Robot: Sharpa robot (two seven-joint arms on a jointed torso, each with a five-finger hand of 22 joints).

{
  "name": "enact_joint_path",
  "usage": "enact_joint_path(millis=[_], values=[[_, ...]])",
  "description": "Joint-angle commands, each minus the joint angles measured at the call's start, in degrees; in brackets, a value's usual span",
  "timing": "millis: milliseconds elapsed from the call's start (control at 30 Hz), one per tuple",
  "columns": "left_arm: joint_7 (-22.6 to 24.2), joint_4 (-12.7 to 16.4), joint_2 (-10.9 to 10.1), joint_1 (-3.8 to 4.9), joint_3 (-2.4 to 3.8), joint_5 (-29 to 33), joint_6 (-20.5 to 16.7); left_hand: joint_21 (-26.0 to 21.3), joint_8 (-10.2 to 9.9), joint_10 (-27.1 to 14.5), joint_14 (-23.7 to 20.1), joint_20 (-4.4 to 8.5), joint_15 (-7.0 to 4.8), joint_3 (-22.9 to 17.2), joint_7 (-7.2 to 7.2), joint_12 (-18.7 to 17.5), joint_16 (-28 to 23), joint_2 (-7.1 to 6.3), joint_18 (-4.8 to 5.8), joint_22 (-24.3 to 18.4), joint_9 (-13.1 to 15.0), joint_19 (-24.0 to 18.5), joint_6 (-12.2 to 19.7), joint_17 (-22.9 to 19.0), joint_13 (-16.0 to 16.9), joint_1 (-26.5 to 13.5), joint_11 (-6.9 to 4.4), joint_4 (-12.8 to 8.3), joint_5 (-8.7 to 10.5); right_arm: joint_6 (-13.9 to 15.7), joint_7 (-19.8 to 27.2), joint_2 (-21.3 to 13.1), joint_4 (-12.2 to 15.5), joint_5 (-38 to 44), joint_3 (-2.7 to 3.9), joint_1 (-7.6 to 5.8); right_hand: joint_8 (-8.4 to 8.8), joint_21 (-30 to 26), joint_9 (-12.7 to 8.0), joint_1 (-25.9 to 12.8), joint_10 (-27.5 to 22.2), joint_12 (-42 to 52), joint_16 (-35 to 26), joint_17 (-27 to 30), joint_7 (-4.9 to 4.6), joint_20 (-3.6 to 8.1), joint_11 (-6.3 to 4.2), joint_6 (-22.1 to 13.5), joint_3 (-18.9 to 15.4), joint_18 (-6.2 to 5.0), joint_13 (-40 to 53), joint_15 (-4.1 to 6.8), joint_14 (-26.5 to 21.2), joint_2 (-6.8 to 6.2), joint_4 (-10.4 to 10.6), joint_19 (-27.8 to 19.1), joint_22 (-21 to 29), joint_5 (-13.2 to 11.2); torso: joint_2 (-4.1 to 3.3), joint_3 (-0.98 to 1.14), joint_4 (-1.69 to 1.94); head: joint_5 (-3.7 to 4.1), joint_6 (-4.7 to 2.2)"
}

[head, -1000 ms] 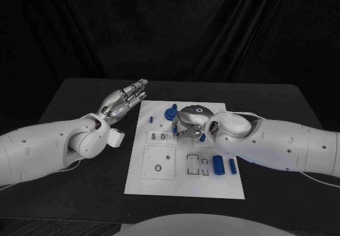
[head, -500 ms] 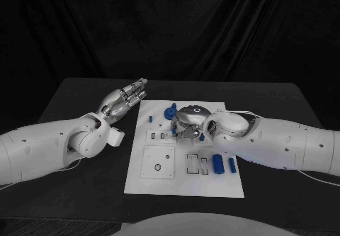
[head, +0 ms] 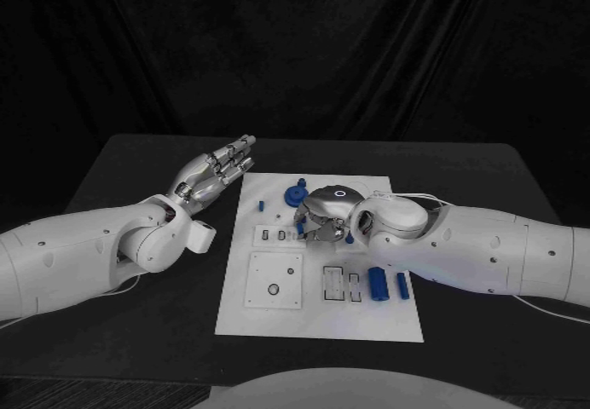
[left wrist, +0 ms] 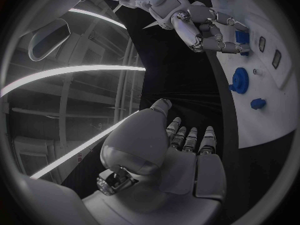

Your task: Assemble the parts on the task board

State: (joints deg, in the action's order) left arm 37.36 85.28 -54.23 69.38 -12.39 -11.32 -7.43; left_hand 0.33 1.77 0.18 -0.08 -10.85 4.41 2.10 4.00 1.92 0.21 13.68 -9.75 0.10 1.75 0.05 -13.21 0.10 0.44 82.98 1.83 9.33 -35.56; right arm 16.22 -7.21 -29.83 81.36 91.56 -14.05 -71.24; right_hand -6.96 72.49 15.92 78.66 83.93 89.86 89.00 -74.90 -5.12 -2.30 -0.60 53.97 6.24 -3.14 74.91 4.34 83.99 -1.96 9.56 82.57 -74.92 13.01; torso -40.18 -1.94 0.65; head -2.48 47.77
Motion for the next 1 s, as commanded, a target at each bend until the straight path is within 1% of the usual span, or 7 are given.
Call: enact_joint_path(millis=[33, 100, 533, 667, 800, 900, 1000], values=[[0.65, 0.06, 0.14, -0.04, 0.05, 0.01, 0.53, -0.30, 0.15, 0.04, 0.08, -0.55, 0.27, -0.33, -0.07, -0.05, -0.21, -0.03, -0.58, -0.07, 0.07, -0.01, -0.24, -0.10, 0.04, -0.44, 0.22, 0.07, -0.20, -1.75, -0.67, 0.04, -0.05, 0.44, -0.04, 0.20, 1.04, -0.25, -0.57, -0.29, 6.07, 0.14, -0.33, -13.69, -0.02, -0.35, 0.26, -1.45, -0.42, -0.59, 15.09, -0.57, 5.58, -0.21, 0.00, -0.01, -10.14, -0.40, 0.01, 0.00, 0.02, 0.01, -0.02], [0.63, 0.05, 0.16, -0.04, 0.05, 0.01, 0.54, -0.31, 0.11, 0.02, 0.08, -0.60, 0.33, -0.48, -0.07, -0.08, -0.21, 0.02, -0.58, -0.08, 0.05, -0.02, -0.16, -0.10, 0.03, -0.50, 0.24, 0.04, -0.21, -1.83, -0.67, 0.05, -0.04, 0.44, -0.05, 0.22, 1.91, -0.28, -0.99, -0.42, 6.07, 0.14, -0.32, -13.69, 0.00, -0.35, 0.25, -2.78, -0.52, -0.59, 15.09, -0.56, 5.58, -0.34, 0.00, -0.01, -10.14, -0.78, 0.01, 0.00, -0.02, -0.03, 0.06], [0.52, -0.04, 0.23, -0.04, 0.05, 0.01, 0.57, -0.31, 0.11, 0.02, 0.08, -0.60, 0.33, -0.48, -0.07, -0.08, -0.21, 0.02, -0.58, -0.08, 0.05, -0.02, -0.16, -0.10, 0.03, -0.50, 0.24, 0.04, -0.21, -1.62, -0.54, -0.05, 0.02, 0.44, -0.05, 0.28, 3.40, 0.15, -2.44, -1.17, 6.07, 0.14, 0.02, -14.05, 0.52, -0.15, -0.12, -6.77, -1.43, -0.51, 15.09, -0.29, 5.69, -0.93, 0.10, 0.25, -10.29, -3.70, -0.03, 0.00, -0.02, -0.03, 0.04], [0.50, -0.08, 0.26, -0.04, 0.05, 0.01, 0.56, -0.32, 0.09, 0.01, 0.08, -0.63, 0.35, -0.55, -0.06, -0.14, -0.21, 0.01, -0.58, -0.08, 0.04, -0.03, -0.10, -0.10, 0.01, -0.54, 0.26, 0.02, -0.21, -0.89, -0.47, -0.25, 0.10, 0.44, -0.05, 0.28, 3.51, 0.03, -4.74, -1.78, 6.07, 0.14, -0.03, -13.99, 1.03, 0.10, -0.51, -12.86, -2.19, -0.53, 15.09, 0.01, 5.67, -1.18, 0.50, 0.24, -10.27, -5.97, -0.01, 0.01, -0.03, -0.07, 0.06], [0.52, 0.05, 0.06, -0.04, 0.06, 0.01, 0.20, -0.31, 0.10, 0.01, 0.08, -0.64, 0.36, -0.58, -0.05, -0.14, -0.21, 0.00, -0.57, -0.07, 0.05, -0.02, -0.18, -0.10, 0.01, -0.57, 0.27, 0.01, -0.20, 0.86, -0.27, -0.98, 0.73, 0.44, -0.04, 0.23, 4.08, -0.30, -8.08, -2.21, 6.07, 0.14, -0.23, -13.77, 1.55, 0.35, -0.90, -23.03, -2.45, -0.59, 15.09, 0.31, 5.60, -1.90, 1.47, 0.13, -10.19, -7.14, -0.02, 0.01, -0.07, -0.08, 0.04], [0.56, 0.20, -0.13, -0.03, 0.06, 0.01, -0.20, -0.28, 0.12, 0.01, 0.08, -0.65, 0.36, -0.59, -0.04, -0.11, -0.21, -0.08, -0.58, -0.05, 0.07, 0.02, -0.34, -0.10, 0.02, -0.60, 0.28, -0.02, -0.18, 2.87, 0.07, -1.71, 1.56, 0.44, -0.03, -0.02, 4.14, -0.32, -8.91, -2.45, 6.07, 0.14, -0.22, -13.78, 1.64, 0.47, -1.00, -24.97, -2.35, -0.58, 15.09, 0.42, 5.60, -2.52, 2.41, 0.13, -10.19, -7.65, -0.02, 0.02, -0.06, -0.31, -0.19], [0.58, 0.50, -0.37, -0.01, 0.06, 0.01, -0.88, -0.25, 0.14, 0.00, 0.08, -0.71, 0.34, -0.62, -0.03, -0.07, -0.21, -0.34, -0.59, -0.02, 0.09, 0.05, -0.48, -0.10, 0.03, -0.69, 0.26, -0.13, -0.18, 6.41, 0.74, -2.81, 2.96, 0.44, -0.02, -0.93, 4.17, -0.28, -9.02, -2.45, 6.07, 0.14, -0.19, -13.81, 1.65, 0.48, -1.01, -25.26, -2.32, -0.57, 15.09, 0.42, 5.61, -2.63, 2.53, 0.15, -10.20, -7.67, -0.02, 0.02, -0.05, -0.69, -0.41]])
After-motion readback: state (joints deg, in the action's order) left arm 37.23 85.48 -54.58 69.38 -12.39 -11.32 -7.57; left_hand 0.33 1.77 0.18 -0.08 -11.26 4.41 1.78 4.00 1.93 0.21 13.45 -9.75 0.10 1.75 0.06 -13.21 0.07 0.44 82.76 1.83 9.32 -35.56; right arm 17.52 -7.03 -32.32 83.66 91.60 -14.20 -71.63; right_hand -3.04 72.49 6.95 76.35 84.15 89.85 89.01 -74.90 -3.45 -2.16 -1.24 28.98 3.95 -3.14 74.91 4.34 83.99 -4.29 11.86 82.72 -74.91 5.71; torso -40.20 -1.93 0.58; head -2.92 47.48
